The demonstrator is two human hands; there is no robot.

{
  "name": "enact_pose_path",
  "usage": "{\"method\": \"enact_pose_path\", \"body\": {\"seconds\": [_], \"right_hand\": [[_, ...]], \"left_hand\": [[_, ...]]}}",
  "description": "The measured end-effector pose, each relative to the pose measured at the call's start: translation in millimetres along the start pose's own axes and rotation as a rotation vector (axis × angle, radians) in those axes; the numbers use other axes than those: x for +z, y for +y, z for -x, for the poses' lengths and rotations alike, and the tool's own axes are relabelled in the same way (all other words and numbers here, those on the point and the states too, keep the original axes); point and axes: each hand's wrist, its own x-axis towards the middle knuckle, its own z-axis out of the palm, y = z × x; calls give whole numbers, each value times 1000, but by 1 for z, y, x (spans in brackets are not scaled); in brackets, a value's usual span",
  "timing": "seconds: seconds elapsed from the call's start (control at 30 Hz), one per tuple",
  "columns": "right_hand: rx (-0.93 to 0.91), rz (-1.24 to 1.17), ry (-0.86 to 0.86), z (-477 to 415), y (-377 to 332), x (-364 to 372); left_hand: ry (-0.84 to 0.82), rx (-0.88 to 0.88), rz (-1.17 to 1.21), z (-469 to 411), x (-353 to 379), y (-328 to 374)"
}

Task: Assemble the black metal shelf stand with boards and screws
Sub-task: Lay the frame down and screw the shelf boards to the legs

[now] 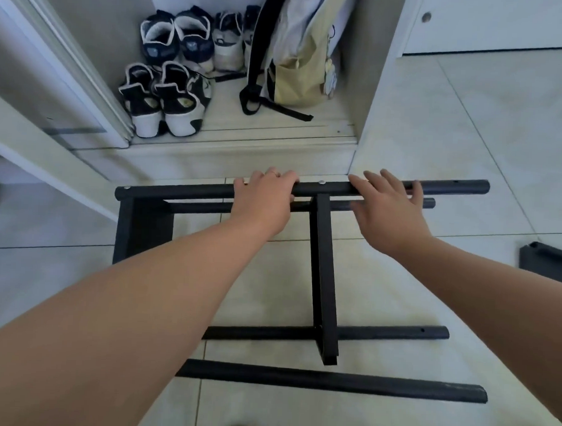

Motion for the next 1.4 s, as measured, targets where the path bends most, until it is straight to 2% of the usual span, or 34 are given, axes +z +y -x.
{"method": "enact_pose_path", "body": {"seconds": [0.33, 0.57, 0.63, 0.73, 0.83, 0.9, 1.13, 1.4], "right_hand": [[-41, -50, -213, -49, 12, 63], [-65, -110, -179, -7, 7, 43], [-81, -133, -173, 15, 4, 33], [-101, -152, -194, 56, 1, 23], [-116, -131, -317, 97, 1, 23], [-124, -86, -420, 121, 2, 28], [-127, 46, -616, 160, 8, 59], [-221, 186, -608, 161, 15, 78]], "left_hand": [[-5, -82, 39, -48, 68, -30], [56, -47, 110, -8, 56, -15], [-11, -67, 199, 14, 51, -5], [-224, -178, 429, 49, 50, 7], [-427, -263, 558, 86, 56, 17], [-500, -289, 592, 105, 62, 20], [-592, -394, 861, 127, 84, 34], [-598, -394, 899, 125, 87, 35]]}}
